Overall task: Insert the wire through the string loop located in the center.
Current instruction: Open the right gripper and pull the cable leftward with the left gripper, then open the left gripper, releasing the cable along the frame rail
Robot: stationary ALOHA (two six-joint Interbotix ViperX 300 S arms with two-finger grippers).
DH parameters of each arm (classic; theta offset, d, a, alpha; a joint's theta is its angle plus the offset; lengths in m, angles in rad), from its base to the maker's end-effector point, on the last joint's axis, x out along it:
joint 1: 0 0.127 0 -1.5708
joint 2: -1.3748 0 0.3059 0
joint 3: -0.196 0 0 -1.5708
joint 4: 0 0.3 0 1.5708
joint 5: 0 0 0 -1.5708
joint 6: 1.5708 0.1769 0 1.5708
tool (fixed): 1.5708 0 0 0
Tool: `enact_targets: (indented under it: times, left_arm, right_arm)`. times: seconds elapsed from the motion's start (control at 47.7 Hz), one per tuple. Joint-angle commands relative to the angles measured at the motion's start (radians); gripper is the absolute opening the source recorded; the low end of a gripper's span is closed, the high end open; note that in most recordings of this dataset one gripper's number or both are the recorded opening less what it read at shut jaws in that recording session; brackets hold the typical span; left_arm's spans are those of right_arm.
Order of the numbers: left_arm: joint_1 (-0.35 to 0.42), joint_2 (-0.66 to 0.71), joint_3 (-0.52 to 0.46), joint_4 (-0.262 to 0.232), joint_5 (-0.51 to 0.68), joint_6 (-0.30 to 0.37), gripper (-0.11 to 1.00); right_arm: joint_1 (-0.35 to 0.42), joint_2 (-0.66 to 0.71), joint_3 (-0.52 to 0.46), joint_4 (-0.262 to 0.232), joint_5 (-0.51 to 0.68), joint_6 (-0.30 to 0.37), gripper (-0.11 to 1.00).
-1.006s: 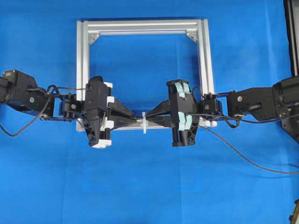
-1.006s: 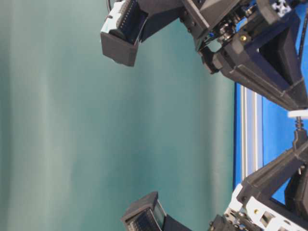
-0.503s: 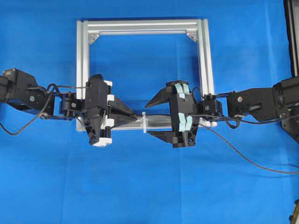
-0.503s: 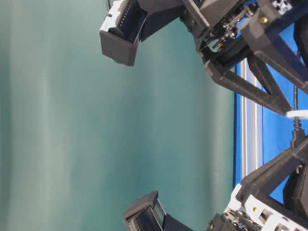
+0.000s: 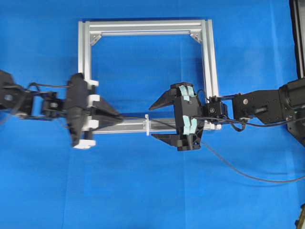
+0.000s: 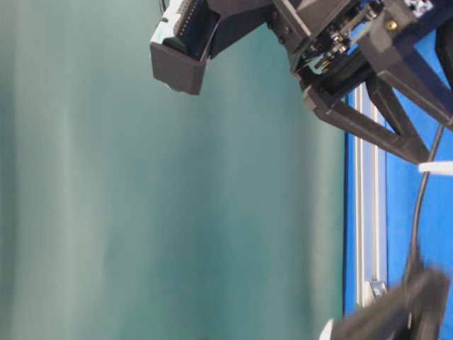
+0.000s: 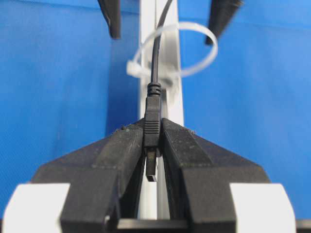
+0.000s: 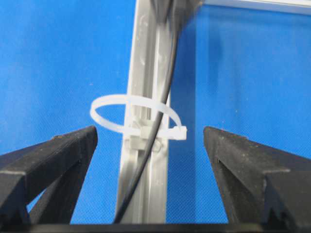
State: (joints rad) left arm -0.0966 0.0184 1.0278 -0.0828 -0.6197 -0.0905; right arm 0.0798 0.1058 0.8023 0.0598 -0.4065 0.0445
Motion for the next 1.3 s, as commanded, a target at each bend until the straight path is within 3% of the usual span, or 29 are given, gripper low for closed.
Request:
enact_targets:
  times: [0.0, 0.147, 0.377, 0.733, 1.09, 1.153, 1.278]
  left_arm:
    - [-0.009, -0.095, 0.064, -0.002, 0.008, -0.005, 0.07]
    - [-0.031, -0.19, 0.167, -0.002, 0.009, -0.012, 0.07]
    - [-0.06, -0.247, 0.232, -0.002, 0.025, 0.009, 0.08]
    - [-0.06, -0.255, 0.241, -0.002, 0.118, 0.012, 0.08]
    - [-0.052, -0.256, 0.242, 0.0, 0.107, 0.0, 0.08]
    - [-0.052, -0.256, 0.242, -0.002, 0.107, -0.002, 0.18]
    - [-0.052, -0.252, 0.238, -0.002, 0.118, 0.006, 0.57]
  right_arm:
    - [0.003, -0.037, -0.005, 0.0, -0.003, 0.002, 0.92]
    - [0.003, -0.049, -0.003, -0.003, -0.003, 0.002, 0.92]
    - [0.002, -0.052, -0.005, -0.003, -0.003, 0.002, 0.92]
    - [0.003, -0.052, -0.008, -0.002, -0.003, 0.002, 0.92]
    - [0.003, -0.058, 0.002, -0.002, 0.0, 0.003, 0.92]
    - [0.003, -0.06, 0.002, -0.002, 0.0, 0.003, 0.92]
    - [0.003, -0.064, 0.002, -0.002, 0.0, 0.003, 0.92]
